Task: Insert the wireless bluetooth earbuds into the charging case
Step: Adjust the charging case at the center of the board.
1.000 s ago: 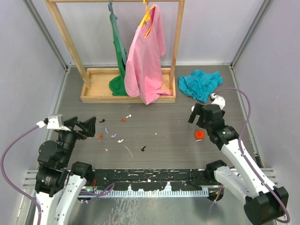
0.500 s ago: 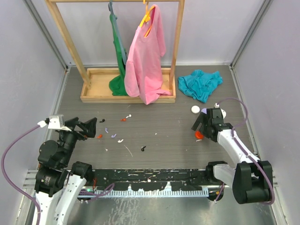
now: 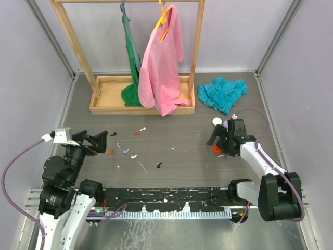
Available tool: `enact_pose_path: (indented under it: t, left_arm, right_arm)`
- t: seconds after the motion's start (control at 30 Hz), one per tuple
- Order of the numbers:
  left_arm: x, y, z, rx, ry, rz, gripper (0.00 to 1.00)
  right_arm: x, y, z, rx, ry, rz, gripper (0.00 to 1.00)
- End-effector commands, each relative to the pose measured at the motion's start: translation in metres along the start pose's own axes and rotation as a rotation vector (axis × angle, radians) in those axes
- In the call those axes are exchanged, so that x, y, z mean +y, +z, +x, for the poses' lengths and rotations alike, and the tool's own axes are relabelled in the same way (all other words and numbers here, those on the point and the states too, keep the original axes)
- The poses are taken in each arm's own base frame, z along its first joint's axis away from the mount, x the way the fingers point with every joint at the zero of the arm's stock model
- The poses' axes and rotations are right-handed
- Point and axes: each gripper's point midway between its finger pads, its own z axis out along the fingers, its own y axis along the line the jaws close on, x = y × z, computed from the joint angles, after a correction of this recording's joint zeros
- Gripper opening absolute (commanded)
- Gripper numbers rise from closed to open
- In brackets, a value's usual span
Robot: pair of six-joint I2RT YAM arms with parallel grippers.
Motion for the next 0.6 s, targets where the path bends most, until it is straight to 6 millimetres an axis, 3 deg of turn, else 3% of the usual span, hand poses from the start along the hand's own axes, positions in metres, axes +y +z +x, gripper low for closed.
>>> enact_pose_path:
  t: [0.0, 0.1, 0.33, 0.57]
  left_arm:
    - [-0.005, 0.001, -0.008, -0.018, 0.014, 0.024, 0.98]
    - [-0.005, 0.002, -0.008, -0.018, 0.014, 0.024, 0.98]
    - [-0.006, 0.003, -0.006, -0.01, 0.015, 0.03, 0.98]
    - [-0.008, 0.003, -0.006, -0.006, 0.016, 0.037, 0.98]
  right_arm:
    - [0.042, -0.012, -0.01, -0.013, -0.062, -0.167, 0.96]
    - [0.05, -0.014, -0.008, 0.0, -0.129, -0.164, 0.96]
    - [0.04, -0.015, -0.024, -0.053, -0.246, 0.0, 0.96]
    - [0.032, 0.0, -0.021, 0.004, -0.323, 0.06, 0.93]
